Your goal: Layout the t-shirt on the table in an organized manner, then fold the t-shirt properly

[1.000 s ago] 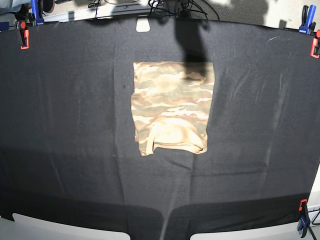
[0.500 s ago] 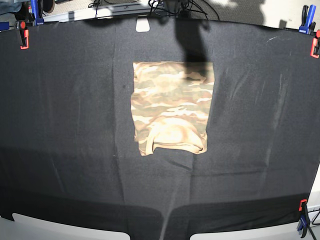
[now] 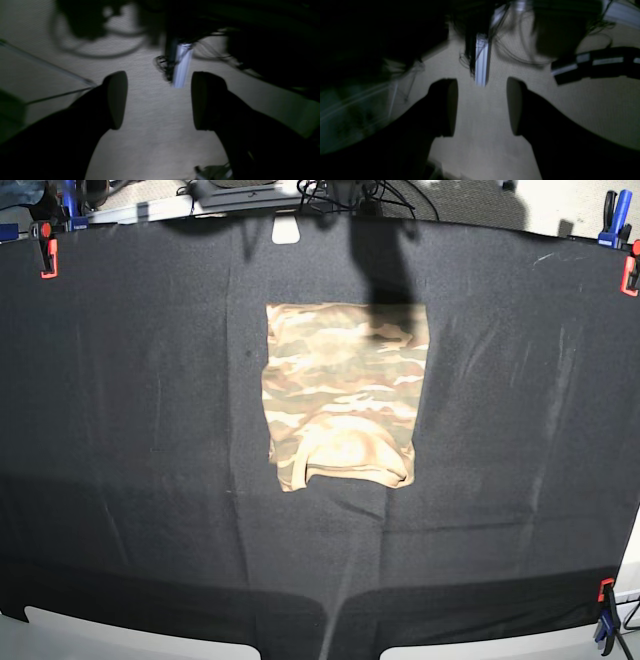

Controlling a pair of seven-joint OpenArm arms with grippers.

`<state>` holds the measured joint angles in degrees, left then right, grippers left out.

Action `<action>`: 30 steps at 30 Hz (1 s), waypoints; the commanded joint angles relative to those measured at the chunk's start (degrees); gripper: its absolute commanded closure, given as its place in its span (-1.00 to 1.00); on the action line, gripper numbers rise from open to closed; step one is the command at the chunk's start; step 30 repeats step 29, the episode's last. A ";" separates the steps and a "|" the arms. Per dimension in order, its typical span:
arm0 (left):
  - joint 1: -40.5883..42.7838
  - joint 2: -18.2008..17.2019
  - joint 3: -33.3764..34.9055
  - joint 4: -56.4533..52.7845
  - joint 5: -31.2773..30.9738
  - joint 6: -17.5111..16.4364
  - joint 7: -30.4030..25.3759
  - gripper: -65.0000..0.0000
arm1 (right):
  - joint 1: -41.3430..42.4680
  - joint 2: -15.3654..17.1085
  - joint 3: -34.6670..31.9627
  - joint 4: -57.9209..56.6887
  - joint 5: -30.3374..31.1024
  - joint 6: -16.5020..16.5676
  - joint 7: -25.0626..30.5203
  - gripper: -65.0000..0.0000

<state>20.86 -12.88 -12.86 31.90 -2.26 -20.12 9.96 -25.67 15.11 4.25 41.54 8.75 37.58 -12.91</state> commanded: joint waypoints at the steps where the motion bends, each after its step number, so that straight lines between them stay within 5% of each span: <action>1: 0.26 -0.48 -0.17 -0.22 0.87 0.46 -1.07 -0.12 | 0.50 0.94 0.20 -2.51 0.09 -0.55 3.78 0.07; 4: -0.22 -0.46 -0.17 -0.59 2.29 1.09 -1.07 -0.12 | 4.00 1.09 0.24 -10.51 -2.47 -5.51 11.47 0.07; 13: -0.24 -0.46 -0.17 -0.59 2.29 1.09 -1.03 -0.12 | 8.68 1.27 0.22 -17.03 -10.08 -16.24 9.64 0.07; 30: -0.74 1.51 -0.17 -0.59 2.45 1.09 0.50 -0.12 | 8.68 4.59 0.17 -17.07 -6.56 -16.55 9.66 0.07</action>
